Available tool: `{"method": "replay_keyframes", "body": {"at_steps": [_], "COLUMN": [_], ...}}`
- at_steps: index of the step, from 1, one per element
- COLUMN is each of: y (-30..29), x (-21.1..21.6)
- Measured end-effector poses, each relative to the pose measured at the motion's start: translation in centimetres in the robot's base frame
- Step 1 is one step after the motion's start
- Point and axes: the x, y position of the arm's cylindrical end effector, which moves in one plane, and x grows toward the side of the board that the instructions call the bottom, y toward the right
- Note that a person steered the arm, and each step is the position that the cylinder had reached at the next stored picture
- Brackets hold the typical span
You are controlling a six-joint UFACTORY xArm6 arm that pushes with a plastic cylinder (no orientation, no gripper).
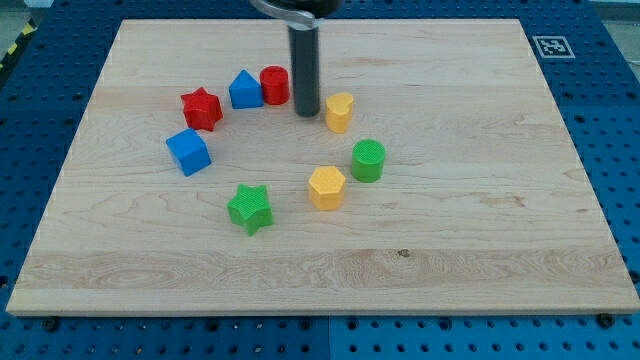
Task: Place the yellow heart at the top of the green circle
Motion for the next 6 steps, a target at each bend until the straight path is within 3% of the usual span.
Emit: {"method": "replay_keyframes", "body": {"at_steps": [2,6], "y": [4.0,-9.5], "x": [1.6,-0.8]}}
